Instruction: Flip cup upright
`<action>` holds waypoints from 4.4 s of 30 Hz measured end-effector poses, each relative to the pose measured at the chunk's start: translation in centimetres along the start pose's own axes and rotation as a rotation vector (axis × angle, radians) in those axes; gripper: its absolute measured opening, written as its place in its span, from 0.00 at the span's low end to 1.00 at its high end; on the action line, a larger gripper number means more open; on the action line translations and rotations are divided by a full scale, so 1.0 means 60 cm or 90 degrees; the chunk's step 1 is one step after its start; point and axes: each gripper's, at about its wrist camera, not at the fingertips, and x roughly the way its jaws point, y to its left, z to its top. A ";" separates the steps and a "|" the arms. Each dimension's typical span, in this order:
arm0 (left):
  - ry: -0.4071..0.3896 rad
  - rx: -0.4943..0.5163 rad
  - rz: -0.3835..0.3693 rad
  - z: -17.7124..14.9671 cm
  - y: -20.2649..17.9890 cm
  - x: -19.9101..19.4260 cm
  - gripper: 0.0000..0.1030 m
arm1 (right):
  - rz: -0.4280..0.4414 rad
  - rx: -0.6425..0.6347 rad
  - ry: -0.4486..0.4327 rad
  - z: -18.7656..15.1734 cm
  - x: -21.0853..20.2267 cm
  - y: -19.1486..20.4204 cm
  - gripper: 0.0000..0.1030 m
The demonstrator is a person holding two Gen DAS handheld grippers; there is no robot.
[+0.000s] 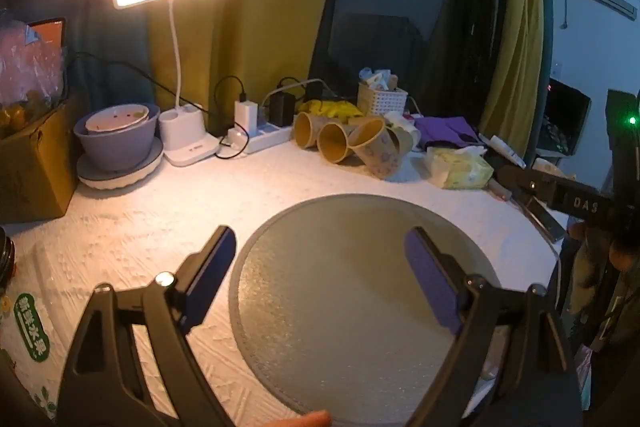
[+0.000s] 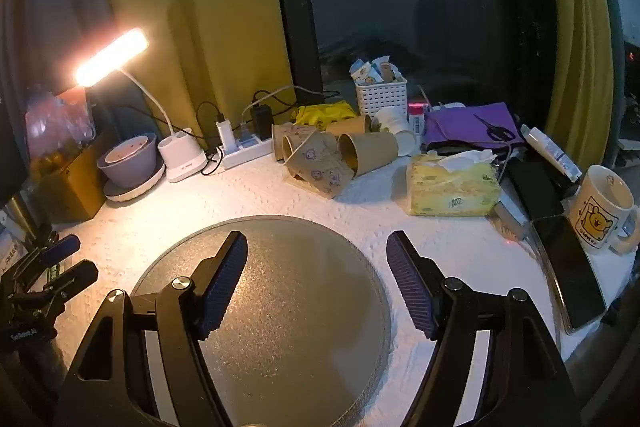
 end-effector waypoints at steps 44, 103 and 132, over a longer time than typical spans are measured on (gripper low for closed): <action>-0.009 0.022 -0.026 0.027 -0.033 -0.025 0.85 | 0.000 -0.015 -0.023 0.009 -0.049 0.000 0.73; -0.018 0.011 -0.062 0.029 -0.040 -0.037 0.85 | -0.010 -0.033 -0.036 0.013 -0.068 0.000 0.73; 0.035 0.033 -0.073 0.048 -0.068 0.061 0.85 | -0.003 -0.026 -0.005 0.030 -0.016 -0.032 0.73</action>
